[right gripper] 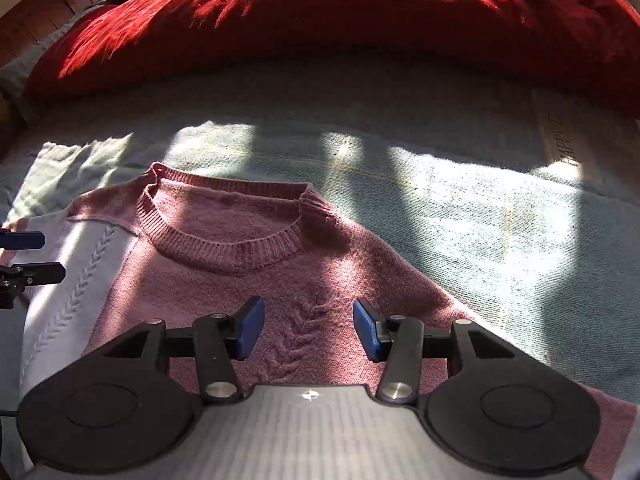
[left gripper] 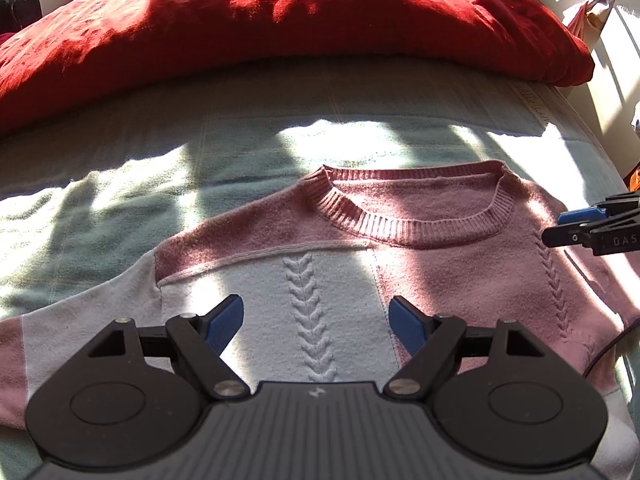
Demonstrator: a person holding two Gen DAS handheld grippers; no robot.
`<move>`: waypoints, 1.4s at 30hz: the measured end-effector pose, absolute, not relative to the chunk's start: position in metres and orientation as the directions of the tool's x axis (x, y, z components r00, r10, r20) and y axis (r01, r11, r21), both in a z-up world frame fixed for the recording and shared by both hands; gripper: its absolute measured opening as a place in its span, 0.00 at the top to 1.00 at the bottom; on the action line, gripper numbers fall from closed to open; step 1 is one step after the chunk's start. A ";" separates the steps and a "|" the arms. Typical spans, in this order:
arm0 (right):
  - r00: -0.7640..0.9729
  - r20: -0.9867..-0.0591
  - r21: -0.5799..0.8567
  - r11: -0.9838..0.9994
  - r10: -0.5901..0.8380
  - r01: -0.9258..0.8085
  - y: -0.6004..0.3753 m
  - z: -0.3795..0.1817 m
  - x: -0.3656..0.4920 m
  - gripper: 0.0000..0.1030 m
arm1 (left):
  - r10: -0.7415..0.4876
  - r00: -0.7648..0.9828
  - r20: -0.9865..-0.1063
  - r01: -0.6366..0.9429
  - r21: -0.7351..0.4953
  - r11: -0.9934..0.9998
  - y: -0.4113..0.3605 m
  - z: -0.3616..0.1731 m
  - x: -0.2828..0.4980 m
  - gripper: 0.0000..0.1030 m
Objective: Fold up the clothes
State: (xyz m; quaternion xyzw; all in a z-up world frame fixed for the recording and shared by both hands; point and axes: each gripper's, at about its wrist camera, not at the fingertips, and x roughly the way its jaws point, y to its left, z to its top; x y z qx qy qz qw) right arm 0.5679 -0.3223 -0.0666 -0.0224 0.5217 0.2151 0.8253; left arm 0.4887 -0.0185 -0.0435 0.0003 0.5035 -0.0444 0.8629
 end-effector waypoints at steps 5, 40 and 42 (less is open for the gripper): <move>0.366 -0.877 0.175 0.916 0.311 -0.360 -0.299 -0.100 0.569 0.27 | -0.103 0.446 -0.889 0.105 -0.062 0.993 -0.017 -0.072 0.505 0.23; 0.397 -0.823 0.315 0.908 0.406 -0.276 -0.302 -0.098 0.619 0.00 | -0.186 0.515 -0.837 0.092 -0.162 0.982 -0.001 -0.078 0.575 0.05; 0.391 -0.810 0.364 0.898 0.436 -0.247 -0.311 -0.089 0.615 0.00 | -0.179 0.529 -0.830 0.094 -0.153 0.984 0.000 -0.068 0.562 0.05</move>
